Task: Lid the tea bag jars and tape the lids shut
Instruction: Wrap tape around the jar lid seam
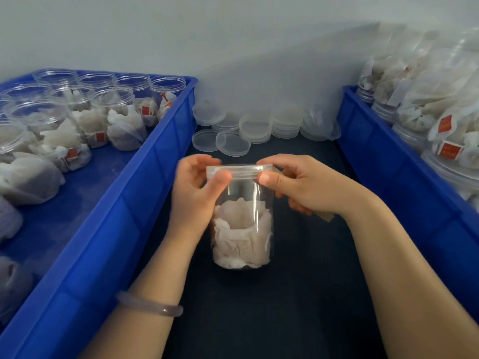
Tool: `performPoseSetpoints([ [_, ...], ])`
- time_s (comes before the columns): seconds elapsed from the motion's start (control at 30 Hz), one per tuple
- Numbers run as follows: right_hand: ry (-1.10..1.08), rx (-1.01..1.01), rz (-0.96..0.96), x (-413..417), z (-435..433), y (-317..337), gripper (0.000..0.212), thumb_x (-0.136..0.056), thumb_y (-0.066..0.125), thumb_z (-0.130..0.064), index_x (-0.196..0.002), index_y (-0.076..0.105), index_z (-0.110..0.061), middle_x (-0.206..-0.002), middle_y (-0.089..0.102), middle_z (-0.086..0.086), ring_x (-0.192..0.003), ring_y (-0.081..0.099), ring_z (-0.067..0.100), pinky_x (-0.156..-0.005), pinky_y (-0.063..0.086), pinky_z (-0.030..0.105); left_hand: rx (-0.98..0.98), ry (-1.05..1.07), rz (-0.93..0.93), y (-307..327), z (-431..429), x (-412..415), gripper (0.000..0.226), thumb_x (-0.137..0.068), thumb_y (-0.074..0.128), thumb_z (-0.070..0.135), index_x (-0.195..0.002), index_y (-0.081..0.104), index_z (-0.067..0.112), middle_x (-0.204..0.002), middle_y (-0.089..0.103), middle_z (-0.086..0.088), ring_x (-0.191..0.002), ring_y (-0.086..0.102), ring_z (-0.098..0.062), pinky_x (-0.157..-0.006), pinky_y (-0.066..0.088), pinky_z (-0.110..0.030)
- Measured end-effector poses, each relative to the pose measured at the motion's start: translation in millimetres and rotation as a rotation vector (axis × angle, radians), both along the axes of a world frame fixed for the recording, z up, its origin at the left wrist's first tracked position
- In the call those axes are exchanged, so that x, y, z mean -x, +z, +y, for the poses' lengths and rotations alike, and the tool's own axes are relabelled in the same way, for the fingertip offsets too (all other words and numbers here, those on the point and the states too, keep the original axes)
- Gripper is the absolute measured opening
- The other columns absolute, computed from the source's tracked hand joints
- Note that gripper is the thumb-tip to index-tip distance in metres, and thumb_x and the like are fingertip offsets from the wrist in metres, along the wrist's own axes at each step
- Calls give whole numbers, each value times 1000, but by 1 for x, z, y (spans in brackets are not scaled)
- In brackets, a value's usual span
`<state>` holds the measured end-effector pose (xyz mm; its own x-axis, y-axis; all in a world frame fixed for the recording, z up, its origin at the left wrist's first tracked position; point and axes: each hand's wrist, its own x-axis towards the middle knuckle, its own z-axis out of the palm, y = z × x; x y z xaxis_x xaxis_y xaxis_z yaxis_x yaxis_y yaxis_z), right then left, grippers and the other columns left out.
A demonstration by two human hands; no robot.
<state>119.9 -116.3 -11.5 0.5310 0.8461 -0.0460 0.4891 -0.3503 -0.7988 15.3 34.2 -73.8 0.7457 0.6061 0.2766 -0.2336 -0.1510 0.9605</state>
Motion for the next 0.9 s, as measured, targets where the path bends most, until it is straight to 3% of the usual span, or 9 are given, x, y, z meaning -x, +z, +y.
performPoseSetpoints([
  [0.07, -29, 29, -47, 2, 1, 1, 70, -50, 42, -85, -102, 62, -42, -70, 58, -2, -44, 45, 8, -44, 42, 25, -81, 75, 44, 6, -1, 0, 62, -62, 67, 67, -107, 60, 24, -98, 65, 9, -91, 66, -4, -74, 56, -21],
  [0.13, -27, 69, -84, 3, 2, 2, 76, -58, 43, -83, -117, 58, -38, -71, 55, -9, -49, 47, 2, -50, 42, 21, -91, 6, 137, 9, 0, 3, 85, -58, 63, 76, -125, 55, 24, -110, 63, 12, -98, 64, -4, -77, 53, -19],
  [0.27, 133, 203, -144, 1, -5, 6, 85, -81, 69, -45, -149, 22, -29, -95, 54, -17, -80, 55, -1, -73, 46, 21, -109, -87, 206, 12, 1, 6, 114, -33, 76, 64, -136, 45, 26, -117, 58, 11, -99, 62, -2, -66, 49, -7],
  [0.33, 146, 272, -155, -1, -9, 9, 94, -81, 72, -35, -152, 11, -33, -98, 57, -14, -79, 59, 2, -74, 52, 23, -101, -94, 201, 12, 2, 6, 113, -33, 79, 61, -135, 47, 24, -117, 59, 9, -96, 63, -2, -64, 48, -6],
  [0.43, 110, 212, -49, -2, -16, 17, 94, -71, 75, -45, -149, 23, -37, -82, 69, -4, -52, 56, 4, -51, 48, 18, 11, -108, 120, 10, 3, 6, 100, -40, 87, 50, -129, 53, 20, -114, 64, 3, -99, 66, -8, -80, 55, -26],
  [0.5, 53, 159, -28, -3, -21, 23, 100, -54, 71, -63, -143, 35, -39, -70, 70, -5, -46, 50, 3, -48, 44, 16, 71, -110, 82, 8, 4, 6, 105, -34, 86, 59, -126, 54, 18, -115, 65, 0, -106, 65, -17, -86, 54, -37],
  [0.67, -9, 71, -29, -8, -20, 18, 83, -47, 61, -67, -125, 59, -35, -63, 69, -6, -44, 49, 3, -45, 43, 14, 125, -221, 20, 3, 3, 6, 104, -38, 85, 65, -124, 55, 15, -115, 66, -8, -108, 64, -26, -80, 55, -29],
  [0.9, 80, 51, 18, -9, -8, 4, 76, -65, 63, -58, -137, 47, -38, -59, 55, -9, -48, 47, 2, -45, 41, 16, 147, -337, 3, -3, 9, 6, 103, -39, 86, 62, -123, 51, 15, -108, 70, 0, -103, 65, -17, -81, 53, -24],
])
